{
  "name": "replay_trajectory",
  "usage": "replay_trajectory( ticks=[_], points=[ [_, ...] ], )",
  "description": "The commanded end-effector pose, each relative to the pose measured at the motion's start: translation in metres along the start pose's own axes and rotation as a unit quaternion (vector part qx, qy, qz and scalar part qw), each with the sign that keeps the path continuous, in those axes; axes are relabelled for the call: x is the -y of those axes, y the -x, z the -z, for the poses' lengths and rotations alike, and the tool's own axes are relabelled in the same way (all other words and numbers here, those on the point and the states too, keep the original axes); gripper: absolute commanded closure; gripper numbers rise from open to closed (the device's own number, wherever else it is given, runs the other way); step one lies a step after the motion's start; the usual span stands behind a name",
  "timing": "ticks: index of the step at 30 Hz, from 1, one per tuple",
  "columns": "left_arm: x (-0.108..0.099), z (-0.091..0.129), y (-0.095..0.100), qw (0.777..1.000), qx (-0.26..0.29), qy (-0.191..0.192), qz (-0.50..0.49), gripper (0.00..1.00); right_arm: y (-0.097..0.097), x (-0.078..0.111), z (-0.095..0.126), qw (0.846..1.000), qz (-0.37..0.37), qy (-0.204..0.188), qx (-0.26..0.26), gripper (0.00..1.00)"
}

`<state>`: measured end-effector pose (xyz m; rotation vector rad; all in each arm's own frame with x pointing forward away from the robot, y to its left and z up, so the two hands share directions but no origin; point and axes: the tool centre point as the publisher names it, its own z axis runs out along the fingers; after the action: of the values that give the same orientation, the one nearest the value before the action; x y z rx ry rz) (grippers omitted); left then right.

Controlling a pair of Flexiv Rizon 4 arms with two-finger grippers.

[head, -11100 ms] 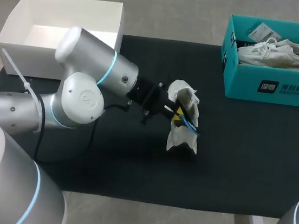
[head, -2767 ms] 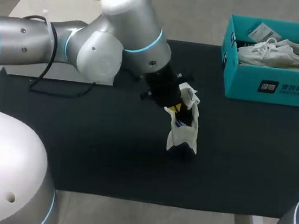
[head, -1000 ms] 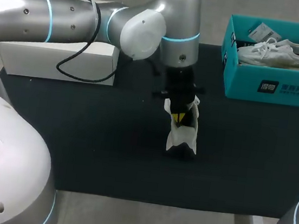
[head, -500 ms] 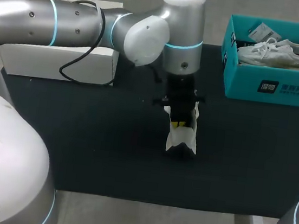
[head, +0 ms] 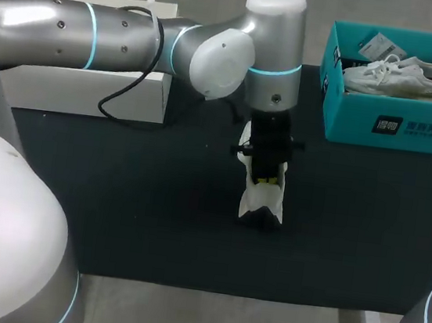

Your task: Take the shoe out of the shoebox, open the shoe tongue, remove and reinsert the insole, then place the shoe into the shoebox

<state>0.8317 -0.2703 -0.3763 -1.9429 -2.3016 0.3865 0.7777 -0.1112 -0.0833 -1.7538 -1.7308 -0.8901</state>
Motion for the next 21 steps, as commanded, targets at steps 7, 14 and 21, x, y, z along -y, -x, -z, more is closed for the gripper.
replay_trajectory(
  ticks=[7,14,21],
  points=[
    [-0.006,0.009,-0.011,1.0,0.003,0.014,0.003,1.0,0.0,-0.001,0.0,1.0,0.0,-0.001,0.001,0.0],
    [-0.006,-0.031,-0.013,1.0,-0.019,0.005,-0.01,1.0,0.0,-0.001,0.0,1.0,0.0,-0.001,0.001,0.0],
    [0.0,-0.047,-0.007,1.0,-0.006,-0.009,-0.014,1.0,0.0,-0.001,0.0,1.0,0.0,-0.001,0.001,0.0]
  ],
)
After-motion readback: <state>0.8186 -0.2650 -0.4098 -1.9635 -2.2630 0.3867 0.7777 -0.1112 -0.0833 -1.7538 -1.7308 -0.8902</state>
